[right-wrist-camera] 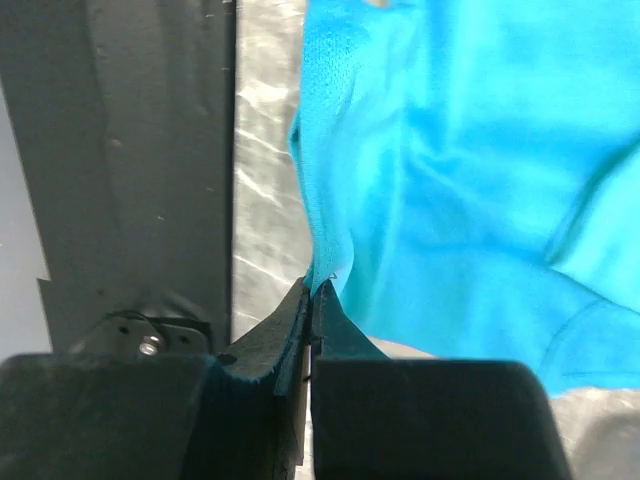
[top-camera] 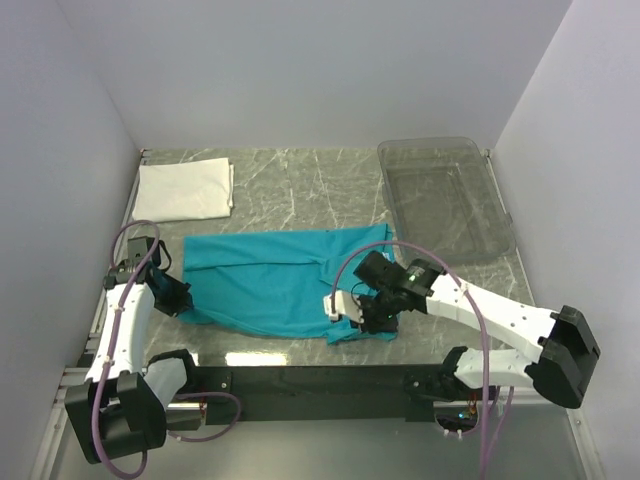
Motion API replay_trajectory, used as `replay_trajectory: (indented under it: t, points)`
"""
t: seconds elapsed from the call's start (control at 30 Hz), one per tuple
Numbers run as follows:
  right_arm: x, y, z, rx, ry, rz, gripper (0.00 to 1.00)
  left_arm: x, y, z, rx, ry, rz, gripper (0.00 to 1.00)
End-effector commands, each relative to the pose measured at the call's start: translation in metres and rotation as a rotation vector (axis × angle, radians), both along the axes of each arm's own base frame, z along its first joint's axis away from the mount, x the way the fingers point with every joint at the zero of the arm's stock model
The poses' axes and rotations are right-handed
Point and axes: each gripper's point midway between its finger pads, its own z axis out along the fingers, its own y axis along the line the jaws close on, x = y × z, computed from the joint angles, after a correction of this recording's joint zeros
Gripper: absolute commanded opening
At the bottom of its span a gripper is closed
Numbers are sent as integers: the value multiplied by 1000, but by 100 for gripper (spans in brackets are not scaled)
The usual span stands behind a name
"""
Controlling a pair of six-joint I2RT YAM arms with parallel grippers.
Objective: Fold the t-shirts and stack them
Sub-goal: Fold the tshirt
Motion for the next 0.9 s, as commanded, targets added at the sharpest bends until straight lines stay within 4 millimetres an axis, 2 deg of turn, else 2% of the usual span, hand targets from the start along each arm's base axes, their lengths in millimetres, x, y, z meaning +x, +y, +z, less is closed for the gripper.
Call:
replay_trajectory:
  t: [0.0, 0.13, 0.17, 0.23, 0.27, 0.33, 0.47, 0.87]
  points:
    - [5, -1, 17, 46, 30, 47, 0, 11, 0, 6, -3, -31, -22, 1]
    - [30, 0, 26, 68, 44, -23, 0, 17, 3, 12, 11, -38, -26, 1]
    - [43, 2, 34, 95, 34, -52, 0, 18, 3, 12, 10, -34, -26, 1]
    - [54, 2, 36, 93, 45, -77, 0, 21, 3, 13, 8, -39, -27, 0]
    - [66, 3, 42, 112, 31, -97, 0, 22, 3, 12, 6, -37, -25, 1]
    - [76, 4, 42, 108, 39, -113, 0, 27, 3, 13, 1, -46, -25, 1]
    - [103, 8, 55, 141, 17, -140, 0, 33, 5, 12, 3, -44, -23, 1]
    - [151, 15, 61, 137, 6, -180, 0, 64, 15, 18, 22, -60, -24, 1]
